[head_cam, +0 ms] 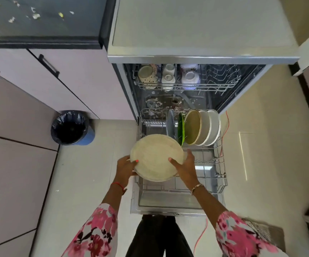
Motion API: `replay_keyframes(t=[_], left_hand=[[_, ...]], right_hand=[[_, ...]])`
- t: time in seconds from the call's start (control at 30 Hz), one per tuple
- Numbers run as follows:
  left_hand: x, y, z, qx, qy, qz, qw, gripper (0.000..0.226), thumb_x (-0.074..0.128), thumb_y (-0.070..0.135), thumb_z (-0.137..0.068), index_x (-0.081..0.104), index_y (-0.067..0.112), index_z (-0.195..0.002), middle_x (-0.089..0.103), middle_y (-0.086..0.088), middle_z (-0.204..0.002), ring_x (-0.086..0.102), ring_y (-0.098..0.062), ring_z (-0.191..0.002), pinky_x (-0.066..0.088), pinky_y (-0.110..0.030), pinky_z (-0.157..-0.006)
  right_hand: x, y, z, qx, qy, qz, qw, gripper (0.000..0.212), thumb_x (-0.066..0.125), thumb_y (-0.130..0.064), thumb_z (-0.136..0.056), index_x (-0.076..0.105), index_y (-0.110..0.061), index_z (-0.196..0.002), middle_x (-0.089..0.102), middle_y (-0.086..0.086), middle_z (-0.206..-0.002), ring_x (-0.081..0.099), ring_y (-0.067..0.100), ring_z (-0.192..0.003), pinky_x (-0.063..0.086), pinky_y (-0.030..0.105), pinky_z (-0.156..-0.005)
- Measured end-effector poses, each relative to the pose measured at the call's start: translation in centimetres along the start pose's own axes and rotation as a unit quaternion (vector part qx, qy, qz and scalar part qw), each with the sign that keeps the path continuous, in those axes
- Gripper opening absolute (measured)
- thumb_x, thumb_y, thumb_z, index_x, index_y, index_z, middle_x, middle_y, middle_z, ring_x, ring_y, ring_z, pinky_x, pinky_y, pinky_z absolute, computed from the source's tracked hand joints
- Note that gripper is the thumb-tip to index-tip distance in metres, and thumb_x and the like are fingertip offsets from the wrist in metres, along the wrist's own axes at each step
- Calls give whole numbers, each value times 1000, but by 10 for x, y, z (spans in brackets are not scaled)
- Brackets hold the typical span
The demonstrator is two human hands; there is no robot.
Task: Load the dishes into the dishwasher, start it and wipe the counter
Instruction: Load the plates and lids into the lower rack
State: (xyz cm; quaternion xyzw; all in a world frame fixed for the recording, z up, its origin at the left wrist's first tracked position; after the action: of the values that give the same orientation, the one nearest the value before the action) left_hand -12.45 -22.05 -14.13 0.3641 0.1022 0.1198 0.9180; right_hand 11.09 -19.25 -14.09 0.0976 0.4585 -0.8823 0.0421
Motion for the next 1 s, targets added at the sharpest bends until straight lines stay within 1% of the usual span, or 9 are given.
replay_keyframes(t=[0.1, 0.23, 0.33, 0.4, 0.47, 0.6, 0.73, 0.9, 1.0], left_hand=[[-6, 26, -20, 20, 20, -14, 999, 34, 56, -5, -86, 52, -7, -120, 57, -19, -108, 58, -33, -85, 55, -28, -43], [-3, 56, -51, 54, 35, -48, 997, 34, 55, -8, -85, 52, -9, -118, 59, -22, -105, 59, -35, -84, 56, -30, -44], [10, 71, -79, 81, 20, -80, 993, 32, 57, -7, -83, 55, -8, -115, 63, -25, -104, 62, -35, -79, 57, -33, -48], [21, 76, -99, 98, 7, -94, 991, 31, 61, -2, -83, 58, -6, -113, 65, -26, -103, 64, -35, -77, 59, -41, -55], [33, 78, -120, 117, -13, -89, 989, 29, 63, 8, -85, 60, -2, -112, 67, -22, -98, 66, -33, -76, 59, -42, -58], [43, 51, -178, 148, -10, -132, 980, 29, 45, 31, -96, 62, 9, -104, 67, -13, -94, 64, -25, -81, 54, -35, -73], [49, -5, -239, 134, -31, -368, 920, 35, 40, 10, -98, 44, -3, -130, 45, -22, -135, 42, -33, -126, 33, -37, -103], [42, -72, -307, 68, -26, -445, 893, 50, 35, 5, -98, 15, -8, -142, 18, -27, -150, 17, -33, -142, 17, -32, -114], [37, -92, -328, 55, -5, -478, 877, 48, 31, 5, -98, 17, -7, -142, 36, -26, -141, 37, -33, -131, 32, -31, -105]], right_hand=[[31, -17, -14, -62, -120, 156, 978, 86, 74, -47, -72, 30, -17, -140, 30, 3, -144, 33, 23, -131, 38, 45, -106], [82, -24, -16, -172, -231, 473, 833, 106, 39, -81, -65, 20, -18, -147, 22, 3, -154, 26, 23, -139, 21, 44, -113], [112, -19, -31, -210, -217, 562, 770, 92, 45, -67, -82, 10, -14, -149, 22, 13, -154, 37, 33, -132, 31, 50, -106], [126, -19, -50, -222, -167, 560, 781, 83, 62, -41, -86, 19, -6, -147, 45, 24, -138, 63, 37, -97, 54, 47, -79], [134, -23, -70, -215, -138, 567, 783, 64, 68, -15, -83, 35, 2, -135, 62, 24, -112, 66, 33, -70, 57, 40, -58], [139, -16, -129, -180, -77, 479, 855, 32, 39, -15, -100, 44, 1, -128, 62, 18, -109, 65, 32, -90, 56, 39, -79], [137, -3, -186, -158, -11, 396, 904, 31, 41, -18, -99, 53, 4, -117, 65, 21, -96, 66, 28, -82, 58, 35, -75], [122, -3, -238, -145, 69, 374, 914, 29, 42, -17, -99, 52, 6, -115, 57, 14, -88, 50, 16, -69, 45, 20, -59], [114, 1, -259, -134, 96, 375, 912, 32, 44, -18, -98, 52, 7, -116, 59, 18, -97, 57, 27, -80, 45, 28, -64]])
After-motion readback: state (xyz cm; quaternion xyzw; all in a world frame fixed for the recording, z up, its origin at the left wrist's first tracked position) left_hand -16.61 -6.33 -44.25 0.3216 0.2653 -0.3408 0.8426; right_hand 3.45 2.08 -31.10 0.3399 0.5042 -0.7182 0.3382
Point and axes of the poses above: each hand's wrist, its own z-axis away from the middle knuckle, its own x-axis out of the palm, y = z × x, the point moved 8 cm from there along -z, towards the middle knuckle
